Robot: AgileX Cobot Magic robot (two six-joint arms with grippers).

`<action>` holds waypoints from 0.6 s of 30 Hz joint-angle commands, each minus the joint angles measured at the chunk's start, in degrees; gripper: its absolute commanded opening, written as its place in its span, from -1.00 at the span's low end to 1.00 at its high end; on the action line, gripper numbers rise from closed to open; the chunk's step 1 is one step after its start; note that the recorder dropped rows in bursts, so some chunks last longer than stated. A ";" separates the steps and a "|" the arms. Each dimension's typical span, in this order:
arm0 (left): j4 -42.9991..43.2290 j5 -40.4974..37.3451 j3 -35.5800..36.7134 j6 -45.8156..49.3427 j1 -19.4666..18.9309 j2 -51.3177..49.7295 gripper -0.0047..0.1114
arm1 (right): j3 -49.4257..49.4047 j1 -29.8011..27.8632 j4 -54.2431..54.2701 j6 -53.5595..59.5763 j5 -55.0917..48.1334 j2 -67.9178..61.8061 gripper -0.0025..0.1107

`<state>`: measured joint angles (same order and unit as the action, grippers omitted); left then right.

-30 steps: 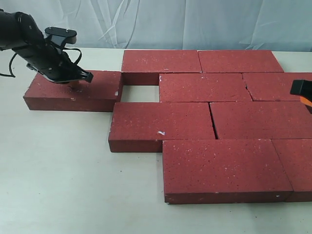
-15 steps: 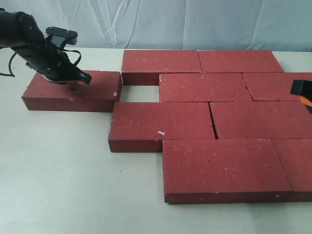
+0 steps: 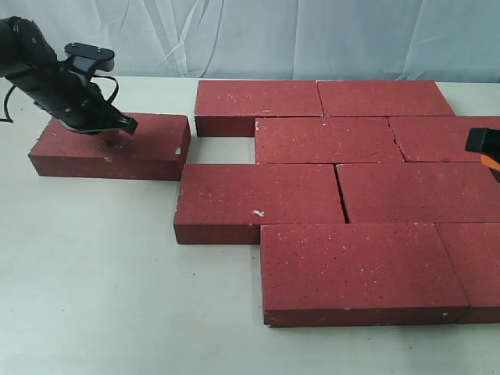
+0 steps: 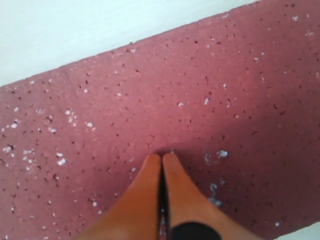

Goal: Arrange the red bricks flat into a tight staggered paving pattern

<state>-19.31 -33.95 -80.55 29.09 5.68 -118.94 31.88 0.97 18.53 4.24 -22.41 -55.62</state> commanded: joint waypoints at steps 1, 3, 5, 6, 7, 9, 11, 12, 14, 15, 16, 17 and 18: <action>-3.38 -4.82 1.22 3.17 0.18 -1.65 -0.92 | 0.39 -0.22 -0.16 0.18 0.04 -0.05 -0.97; -3.39 -4.82 1.22 3.49 0.45 -1.65 -0.92 | 0.39 -0.22 -0.16 0.18 0.04 -0.05 -0.97; -3.66 -4.82 1.22 4.51 0.86 -1.65 -0.92 | 0.39 -0.22 -0.16 0.18 0.04 -0.05 -0.97; -4.03 -4.82 1.22 4.51 1.29 -1.65 -0.92 | 0.39 -0.22 -0.16 0.18 0.04 -0.05 -0.97; -4.76 -4.56 1.22 4.51 1.63 -1.65 -0.92 | 0.39 -0.22 -0.16 0.18 0.04 -0.05 -0.97; -5.28 -4.13 1.22 4.51 2.19 -1.65 -0.92 | 0.39 -0.22 -0.16 0.18 0.04 -0.05 -0.97; -5.93 -3.71 1.22 4.40 2.47 -1.65 -0.92 | 0.39 -0.22 -0.16 0.18 -0.07 -0.05 -0.97; -6.64 -3.56 1.22 4.40 2.59 -1.65 -0.92 | 0.39 -0.22 -0.16 0.18 -0.07 -0.05 -0.97; -8.49 -3.40 1.22 4.31 2.59 -1.65 -0.92 | 0.39 -0.22 -0.16 0.18 -0.07 -0.05 -0.97; -9.50 -3.28 1.22 4.01 2.59 -1.65 -0.92 | 0.39 -0.22 -0.16 0.18 -0.07 -0.05 -0.97; -9.87 -2.89 1.22 3.29 2.59 -1.65 -0.92 | 0.39 -0.22 -0.16 0.18 -0.07 -0.05 -0.97; -9.85 -1.60 1.22 0.84 2.59 -1.65 -0.92 | 0.39 -0.22 -0.16 0.18 -0.07 -0.05 -0.97; -9.51 -0.94 1.22 -0.14 2.59 -1.65 -0.92 | 0.39 -0.22 -0.16 0.18 -0.07 -0.05 -0.97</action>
<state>-27.30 -33.51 -80.32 31.83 7.47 -119.17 31.88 0.97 18.53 4.24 -22.41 -55.62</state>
